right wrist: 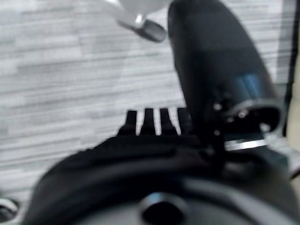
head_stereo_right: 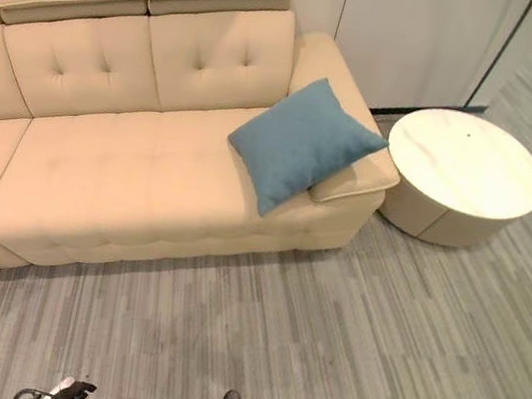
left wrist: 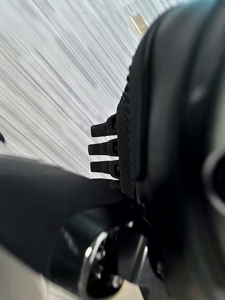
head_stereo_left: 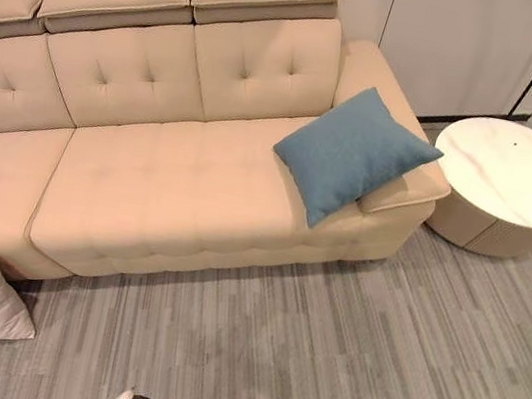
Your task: Pick up all the scattered cushions and arrange them neatly on the sofa.
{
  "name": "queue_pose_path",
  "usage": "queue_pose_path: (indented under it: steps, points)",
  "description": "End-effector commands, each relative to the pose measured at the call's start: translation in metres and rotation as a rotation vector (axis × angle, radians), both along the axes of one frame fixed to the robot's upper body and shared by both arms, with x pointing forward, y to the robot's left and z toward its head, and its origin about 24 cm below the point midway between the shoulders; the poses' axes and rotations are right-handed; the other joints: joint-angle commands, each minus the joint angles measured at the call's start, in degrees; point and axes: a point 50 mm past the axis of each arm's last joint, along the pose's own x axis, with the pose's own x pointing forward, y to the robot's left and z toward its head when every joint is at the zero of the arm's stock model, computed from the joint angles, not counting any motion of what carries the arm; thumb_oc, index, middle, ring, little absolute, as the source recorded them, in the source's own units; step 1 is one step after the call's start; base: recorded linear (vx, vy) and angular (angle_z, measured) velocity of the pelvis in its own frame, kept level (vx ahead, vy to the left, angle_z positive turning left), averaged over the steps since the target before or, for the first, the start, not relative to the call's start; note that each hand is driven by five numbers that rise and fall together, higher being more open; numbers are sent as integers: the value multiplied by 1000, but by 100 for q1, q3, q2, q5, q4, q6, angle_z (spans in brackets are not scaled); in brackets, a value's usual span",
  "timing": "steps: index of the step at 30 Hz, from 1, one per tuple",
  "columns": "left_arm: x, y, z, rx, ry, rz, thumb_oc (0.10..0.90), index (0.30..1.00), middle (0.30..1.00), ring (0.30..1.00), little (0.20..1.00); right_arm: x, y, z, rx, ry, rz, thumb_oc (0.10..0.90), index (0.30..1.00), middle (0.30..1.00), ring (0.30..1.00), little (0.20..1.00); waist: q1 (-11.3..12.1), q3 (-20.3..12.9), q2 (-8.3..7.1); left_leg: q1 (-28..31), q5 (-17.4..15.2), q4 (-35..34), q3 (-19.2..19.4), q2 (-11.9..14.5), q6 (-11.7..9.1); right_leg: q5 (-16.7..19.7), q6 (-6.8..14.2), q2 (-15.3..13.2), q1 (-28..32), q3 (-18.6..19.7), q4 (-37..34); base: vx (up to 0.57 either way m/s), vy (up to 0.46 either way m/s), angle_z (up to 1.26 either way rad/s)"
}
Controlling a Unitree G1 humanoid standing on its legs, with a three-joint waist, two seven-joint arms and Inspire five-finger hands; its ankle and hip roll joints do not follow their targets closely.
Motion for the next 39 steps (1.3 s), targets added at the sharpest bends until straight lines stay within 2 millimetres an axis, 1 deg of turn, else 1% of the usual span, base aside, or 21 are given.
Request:
queue_pose_path:
  steps: [1, 2, 4, 7, 8, 13, 17, 19, 20, 21, 22, 24, 25, 28, 29, 31, 32, 34, 35, 36, 39]
  points:
    - [21, -23, 4, -30, -119, -30, 800, 900, 900, 900, 900, 8, -22, 10, -109, -67, -6, 800, 900, 900, 900, 900, 206, 199, 64, 170, -214, -2586, 347, -226, 216, -395, 839, -116, 150, 397, 195, 366, -67, 26]
    - [21, -23, 4, -29, -120, -30, 800, 900, 900, 900, 900, 8, -22, 10, -109, -67, -6, 800, 900, 900, 900, 900, 201, 189, 51, 176, -182, -2629, 349, -242, 218, -388, 841, -130, 140, 393, 190, 372, -13, 29]
    - [20, -24, 4, -22, -115, -37, 800, 900, 900, 900, 900, 5, -16, 8, -117, -45, 44, 800, 900, 900, 900, 900, 439, 207, 190, 18, 521, -4401, -155, -393, 65, -646, 892, 123, 652, 546, 101, 451, 10, -6]
    - [17, -23, 2, -20, -101, -21, 800, 900, 900, 900, 900, -1, -13, 5, -120, -18, 52, 800, 900, 900, 900, 900, 515, 190, 204, -161, 679, -5002, -375, -447, 5, -805, 895, 204, 884, 669, 64, 442, 25, -27]
    - [5, -19, -1, -9, -53, 5, 800, 900, 900, 900, 900, -6, -12, 3, -116, 5, 53, 800, 900, 900, 900, 900, 540, 121, 190, -124, 730, -5203, -213, -406, 16, -851, 937, 229, 1016, 780, 3, 525, 87, -51]
    - [-38, -6, -10, 28, 95, 72, 800, 900, 900, 900, 900, -24, -1, -5, -66, 58, 7, 800, 900, 900, 900, 900, 620, -144, 135, 92, 1094, -4989, -244, -409, 64, -902, 1055, 99, 1257, 843, -10, 407, 143, -43]
    - [-58, -1, -13, 19, 155, 142, 800, 900, 900, 900, 900, -37, 7, -10, 17, 77, -97, 800, 900, 900, 900, 900, 672, -399, -28, 125, 632, -4536, -61, -589, 282, -703, 1336, -287, 1210, 866, 391, 347, 203, -11]
    - [-56, 1, -12, 17, 151, 139, 800, 900, 900, 900, 900, -40, 8, -11, 36, 84, -105, 800, 900, 900, 900, 900, 670, -455, -119, 269, 352, -4435, -8, -756, 429, -157, 1591, -543, 899, 864, 1144, 272, 233, -10]
    - [-49, 2, -11, 25, 129, 121, 800, 900, 900, 900, 900, -37, 6, -10, 32, 75, -91, 800, 900, 900, 900, 900, 602, -411, -99, 493, 159, -4431, 30, -912, 616, 739, 1751, -804, 459, 861, 2201, 227, 239, -8]
    - [-49, 2, -11, 24, 129, 121, 800, 900, 900, 900, 900, -37, 6, -10, 32, 75, -91, 800, 900, 900, 900, 900, 606, -425, -87, 475, 163, -4430, 30, -898, 614, 754, 1748, -789, 443, 863, 2190, 342, 338, 3]
    - [-27, 4, -6, 38, 55, 78, 800, 900, 900, 900, 900, -28, 4, -7, 23, 37, -80, 800, 900, 900, 900, 900, 462, -306, 66, 772, 16, -4474, -130, -1002, 760, 1250, 1633, -875, 91, 907, 3203, 185, 159, 10]
    - [-18, 5, -3, 43, 24, 64, 800, 900, 900, 900, 900, -22, 3, -6, 18, 14, -76, 800, 900, 900, 900, 900, 394, -243, 142, 894, -53, -4480, -246, -1024, 806, 1146, 1540, -854, -172, 961, 3637, 304, 122, 60]
    - [-1, 3, 1, 40, -32, 50, 800, 900, 900, 900, 900, -13, 5, -4, 21, -25, -72, 800, 900, 900, 900, 900, 242, -128, 246, 1226, -168, -4522, -484, -1016, 801, 610, 1334, -784, -602, 1003, 3721, 429, 16, 83]
    - [8, 0, 3, 22, -62, 57, 800, 900, 900, 900, 900, -3, 6, -1, 19, -55, -60, 800, 900, 900, 900, 900, 131, -67, 322, 1453, -294, -4557, -658, -948, 727, 211, 1210, -862, -868, 781, 3113, 305, -135, 83]
    - [21, 10, 9, 21, -100, 43, 800, 900, 900, 900, 900, 34, -53, 30, -92, -141, -71, 800, 900, 900, 900, 900, 168, -106, 180, 1664, -440, -4597, -918, -914, 580, 140, 1242, -922, -967, 526, 2025, 471, -397, 68]
    - [21, 11, 10, 23, -100, 37, 800, 900, 900, 900, 900, 16, -43, 19, -47, -92, -94, 800, 900, 900, 900, 900, 87, -54, 141, 1827, -526, -4643, -940, -892, 528, 270, 1316, -919, -1020, 526, 1357, 315, -316, 47]
    - [21, 15, 11, 56, -89, 2, 800, 900, 900, 900, 900, 5, -27, 10, -26, -66, -79, 800, 900, 900, 900, 900, 9, 8, 41, 2003, -717, -4642, -861, -814, 436, 504, 1521, -987, -1112, 437, 688, 173, -191, 39]
    - [17, 13, 9, 66, -65, -27, 800, 900, 900, 900, 900, 10, -25, 11, -39, -77, -72, 800, 900, 900, 900, 900, 23, 6, 3, 1998, -780, -4543, -865, -798, 392, 455, 1574, -962, -924, 404, 464, 147, -196, 13]
    - [17, 13, 9, 66, -65, -27, 800, 900, 900, 900, 900, 10, -25, 11, -39, -77, -72, 800, 900, 900, 900, 900, 22, 8, 4, 1999, -781, -4542, -866, -798, 392, 455, 1574, -962, -920, 402, 462, 275, -327, 10]
    - [-3, 14, 3, 82, -1, -10, 800, 900, 900, 900, 900, 9, -17, 8, -25, -83, -65, 800, 900, 900, 900, 900, 41, -131, -33, 2052, -897, -4413, -894, -698, 314, 338, 1461, -800, -788, 671, 558, 292, -330, 13]
    - [-16, 11, -2, 66, 33, 24, 800, 900, 900, 900, 900, 4, -15, 6, -27, -68, -70, 800, 900, 900, 900, 900, 56, -200, -35, 2049, -944, -4261, -902, -591, 219, 221, 1361, -695, -648, 606, 516, 187, -259, 11]
